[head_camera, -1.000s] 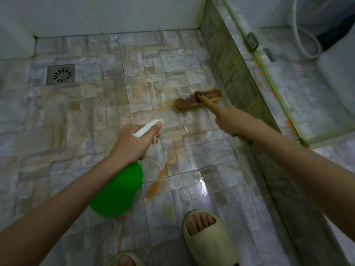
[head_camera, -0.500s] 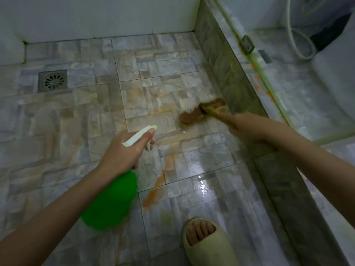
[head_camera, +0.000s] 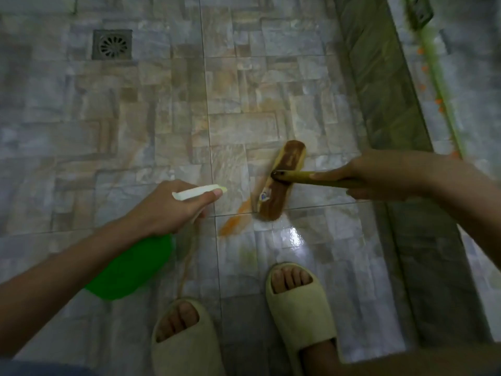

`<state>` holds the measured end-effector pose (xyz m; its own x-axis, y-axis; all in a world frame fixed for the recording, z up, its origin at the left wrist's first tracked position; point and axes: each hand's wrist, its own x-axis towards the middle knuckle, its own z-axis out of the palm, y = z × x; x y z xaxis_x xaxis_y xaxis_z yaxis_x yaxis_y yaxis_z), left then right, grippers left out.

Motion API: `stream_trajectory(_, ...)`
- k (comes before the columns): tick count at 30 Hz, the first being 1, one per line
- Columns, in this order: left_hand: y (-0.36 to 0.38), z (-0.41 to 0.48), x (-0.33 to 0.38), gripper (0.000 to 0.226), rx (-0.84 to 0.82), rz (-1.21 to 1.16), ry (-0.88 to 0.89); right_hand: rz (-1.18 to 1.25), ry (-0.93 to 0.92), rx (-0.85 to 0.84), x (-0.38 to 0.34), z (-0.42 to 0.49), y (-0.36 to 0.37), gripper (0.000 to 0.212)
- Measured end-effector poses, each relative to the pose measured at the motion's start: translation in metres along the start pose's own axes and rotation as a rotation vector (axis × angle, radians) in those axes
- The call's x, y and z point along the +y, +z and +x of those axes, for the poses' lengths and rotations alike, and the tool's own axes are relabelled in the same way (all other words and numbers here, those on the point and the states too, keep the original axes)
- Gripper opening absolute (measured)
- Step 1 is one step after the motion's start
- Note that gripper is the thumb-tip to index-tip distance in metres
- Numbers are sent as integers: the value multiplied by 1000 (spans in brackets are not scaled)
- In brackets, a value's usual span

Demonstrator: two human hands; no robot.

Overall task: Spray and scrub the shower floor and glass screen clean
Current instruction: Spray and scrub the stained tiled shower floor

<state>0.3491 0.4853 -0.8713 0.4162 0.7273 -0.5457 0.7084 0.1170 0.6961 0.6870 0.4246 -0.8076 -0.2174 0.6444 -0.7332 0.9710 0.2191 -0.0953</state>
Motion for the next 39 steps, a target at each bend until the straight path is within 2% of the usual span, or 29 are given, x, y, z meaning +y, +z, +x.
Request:
stream_trajectory(3, 1, -5, -12, 72, -19, -1, -33, 15, -53, 60, -6, 15, 2, 69)
stream_trajectory(6, -5, -10, -22, 64, -50, -11, -64, 21, -85, -28, 8, 8, 2, 75)
stream_trajectory(8, -8, -15, -29, 59, -88, -21, -75, 13, -73, -30, -2, 8, 4, 76)
stream_trajectory(12, -18, -13, -36, 71, -41, -57, -89, 11, -89, 187, -58, 32, 23, 67)
stream_trajectory(13, -23, -12, -36, 76, -40, -72, -85, 2, -108, 199, -60, 36, 24, 66)
stream_trajectory(14, -28, -12, -37, 80, -53, -83, -70, -8, -118, 177, -54, 36, 18, 67)
stream_trajectory(16, -37, -14, -36, 84, -87, -112, -52, -34, -98, 13, -32, 25, 0, 71)
stream_trajectory(18, -43, -16, -37, 74, -107, -134, -60, -57, -80, -40, -28, 15, -13, 74)
stream_trajectory(20, -45, -18, -39, 70, -103, -165, -84, -41, -55, 39, -52, 20, -10, 69)
stream_trajectory(22, -47, -20, -41, 84, -92, -209, -80, 2, -105, 159, -84, 38, 4, 67)
stream_trajectory(24, -51, -24, -40, 95, -84, -206, -60, 10, -175, 210, -92, 51, 14, 69)
stream_trajectory(27, -56, -24, -42, 72, -88, -180, -58, -19, -167, 14, -60, 38, -10, 66)
stream_trajectory(29, -60, -25, -45, 63, -67, -176, -74, -29, -126, -54, -54, 27, -21, 64)
stream_trajectory(31, -60, -26, -45, 67, -60, -182, -63, -12, -125, 23, -74, 30, -17, 65)
stream_trajectory(35, -56, -29, -33, 57, -19, -202, -99, 32, -202, 201, -111, 64, 2, 62)
stream_trajectory(38, -58, -38, -31, 75, -36, -186, -60, -55, -215, 197, -107, 71, -9, 62)
stream_trajectory(39, -58, -43, -33, 75, -26, -179, -52, -74, -224, 172, -106, 71, -14, 62)
